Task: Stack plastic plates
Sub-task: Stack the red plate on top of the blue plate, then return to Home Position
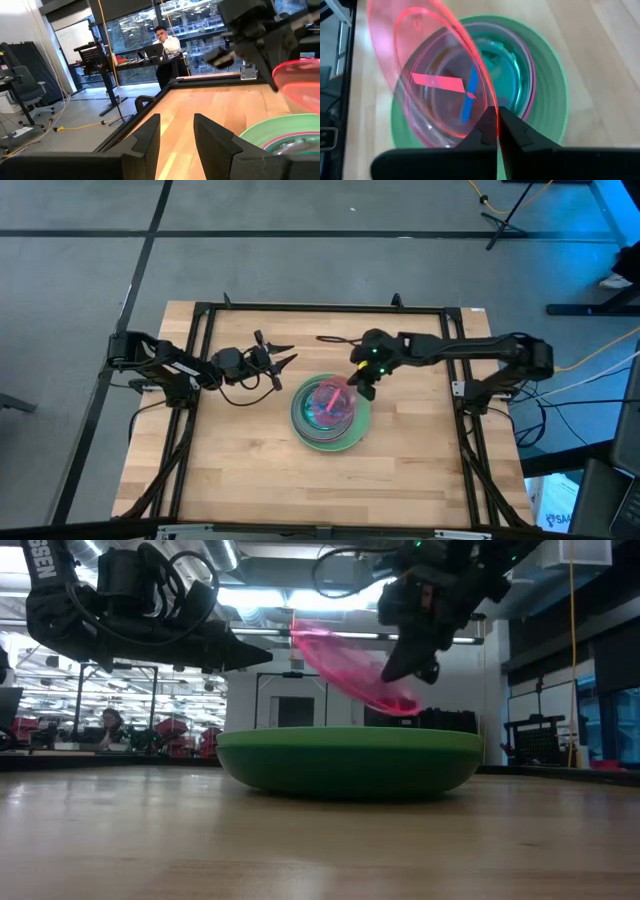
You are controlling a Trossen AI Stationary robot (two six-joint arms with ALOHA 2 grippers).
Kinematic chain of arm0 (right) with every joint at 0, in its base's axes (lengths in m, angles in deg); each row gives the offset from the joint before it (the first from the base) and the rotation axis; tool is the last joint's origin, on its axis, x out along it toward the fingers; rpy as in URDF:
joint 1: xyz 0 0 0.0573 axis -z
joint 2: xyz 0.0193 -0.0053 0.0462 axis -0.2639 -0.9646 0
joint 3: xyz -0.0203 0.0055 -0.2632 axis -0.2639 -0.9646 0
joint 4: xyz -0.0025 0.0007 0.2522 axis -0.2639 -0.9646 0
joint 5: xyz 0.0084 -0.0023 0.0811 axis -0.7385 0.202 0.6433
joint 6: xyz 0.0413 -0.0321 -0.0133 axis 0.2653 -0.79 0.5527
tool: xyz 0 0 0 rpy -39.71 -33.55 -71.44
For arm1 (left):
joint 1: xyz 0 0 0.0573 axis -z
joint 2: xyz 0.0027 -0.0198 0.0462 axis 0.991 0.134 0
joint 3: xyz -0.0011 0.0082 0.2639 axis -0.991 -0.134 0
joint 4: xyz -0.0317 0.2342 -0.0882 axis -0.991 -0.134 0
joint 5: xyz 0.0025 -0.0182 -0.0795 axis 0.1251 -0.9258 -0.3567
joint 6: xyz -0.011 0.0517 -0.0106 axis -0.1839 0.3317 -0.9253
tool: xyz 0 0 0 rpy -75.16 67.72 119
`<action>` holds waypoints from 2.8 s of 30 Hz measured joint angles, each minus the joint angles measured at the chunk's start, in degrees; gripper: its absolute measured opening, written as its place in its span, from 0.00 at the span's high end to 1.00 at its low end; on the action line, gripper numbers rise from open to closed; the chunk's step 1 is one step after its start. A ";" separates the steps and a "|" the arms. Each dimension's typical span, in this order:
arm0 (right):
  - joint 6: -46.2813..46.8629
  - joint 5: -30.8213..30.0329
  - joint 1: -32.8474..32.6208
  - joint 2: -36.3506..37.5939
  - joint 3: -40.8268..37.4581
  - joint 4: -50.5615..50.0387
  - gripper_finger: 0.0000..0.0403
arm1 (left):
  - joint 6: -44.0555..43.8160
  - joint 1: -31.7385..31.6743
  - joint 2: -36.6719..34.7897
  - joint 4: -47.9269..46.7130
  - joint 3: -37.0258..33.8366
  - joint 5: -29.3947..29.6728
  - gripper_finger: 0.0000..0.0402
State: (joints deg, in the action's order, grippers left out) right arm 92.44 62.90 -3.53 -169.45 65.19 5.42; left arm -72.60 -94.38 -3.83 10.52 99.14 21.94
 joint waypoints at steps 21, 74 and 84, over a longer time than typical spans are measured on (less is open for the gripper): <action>-0.89 4.02 0.12 -8.49 -0.02 5.78 0.72 | 0.22 0.00 -0.01 -0.42 0.00 0.00 0.72; -7.63 -9.59 14.88 47.38 -48.46 41.48 0.97 | -18.02 3.32 -62.63 -66.52 -9.18 -3.47 0.98; -5.45 -12.85 14.86 61.61 -54.20 39.63 0.99 | -16.55 3.98 -79.01 -80.05 -9.20 -1.57 0.98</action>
State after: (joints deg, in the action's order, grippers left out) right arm 86.99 50.06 11.33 -107.84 10.99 45.05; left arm -89.14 -90.40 -82.84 -69.54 89.94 20.37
